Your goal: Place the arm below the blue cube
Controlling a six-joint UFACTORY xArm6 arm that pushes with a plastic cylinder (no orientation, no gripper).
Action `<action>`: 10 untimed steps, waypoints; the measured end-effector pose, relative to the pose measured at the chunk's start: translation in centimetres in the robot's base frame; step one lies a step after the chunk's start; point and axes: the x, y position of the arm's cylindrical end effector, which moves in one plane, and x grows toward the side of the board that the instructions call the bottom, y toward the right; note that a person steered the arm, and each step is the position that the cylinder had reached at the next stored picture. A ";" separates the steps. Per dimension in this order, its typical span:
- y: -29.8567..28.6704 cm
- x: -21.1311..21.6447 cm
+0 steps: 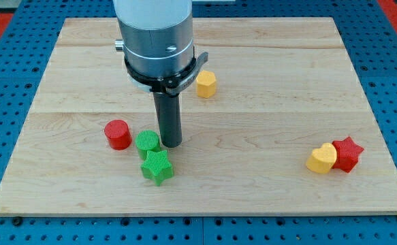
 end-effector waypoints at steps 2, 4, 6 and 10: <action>0.7 -3.4; -1.4 -6.3; -3.6 -6.6; -3.3 -10.4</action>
